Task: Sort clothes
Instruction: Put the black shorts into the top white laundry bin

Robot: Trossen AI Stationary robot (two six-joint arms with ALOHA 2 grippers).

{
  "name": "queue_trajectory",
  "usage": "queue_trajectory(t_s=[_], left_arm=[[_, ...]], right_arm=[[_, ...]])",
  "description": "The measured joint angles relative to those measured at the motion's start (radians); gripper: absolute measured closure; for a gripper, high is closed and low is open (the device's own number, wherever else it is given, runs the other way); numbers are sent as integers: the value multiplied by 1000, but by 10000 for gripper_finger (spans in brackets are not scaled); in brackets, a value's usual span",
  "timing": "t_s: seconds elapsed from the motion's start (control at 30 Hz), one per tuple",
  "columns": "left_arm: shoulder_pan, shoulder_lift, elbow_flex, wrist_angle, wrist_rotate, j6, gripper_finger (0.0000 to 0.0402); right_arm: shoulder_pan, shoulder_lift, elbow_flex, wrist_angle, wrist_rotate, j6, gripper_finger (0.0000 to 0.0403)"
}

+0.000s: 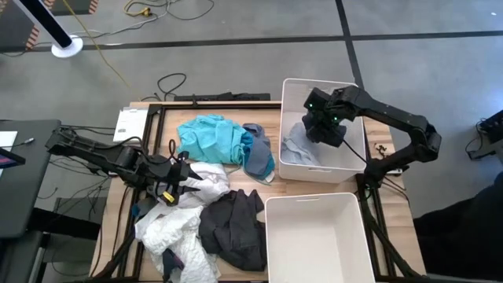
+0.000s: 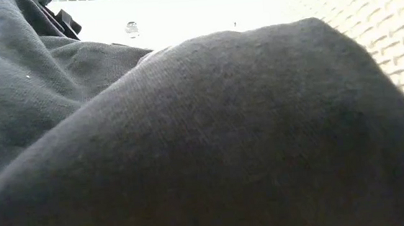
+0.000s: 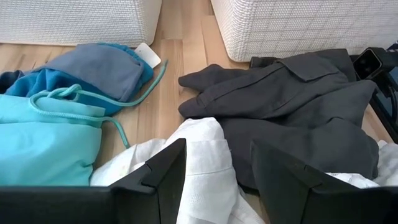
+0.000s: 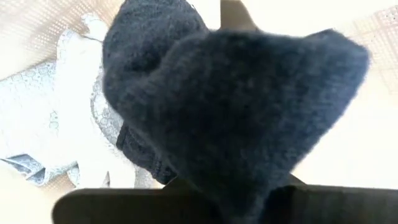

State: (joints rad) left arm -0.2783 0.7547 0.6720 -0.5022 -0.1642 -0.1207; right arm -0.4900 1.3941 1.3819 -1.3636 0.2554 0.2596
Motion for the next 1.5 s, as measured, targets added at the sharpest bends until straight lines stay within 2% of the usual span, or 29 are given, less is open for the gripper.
queue_trajectory(t_s=[0.67, 1.03, 1.2, 1.5], left_arm=[[0, 0, 0, 0, -1, 0, 227], [-1, 0, 0, -2, -1, -23, 227], [-28, 1, 0, -12, 0, -61, 219], [-72, 94, 0, -29, 8, -112, 176]], right_arm=[[80, -1, 0, 28, -3, -6, 366], [93, -1, 0, -32, -46, 12, 349], [99, -1, 0, -26, -33, 13, 307], [96, -1, 0, -15, 5, 24, 168]])
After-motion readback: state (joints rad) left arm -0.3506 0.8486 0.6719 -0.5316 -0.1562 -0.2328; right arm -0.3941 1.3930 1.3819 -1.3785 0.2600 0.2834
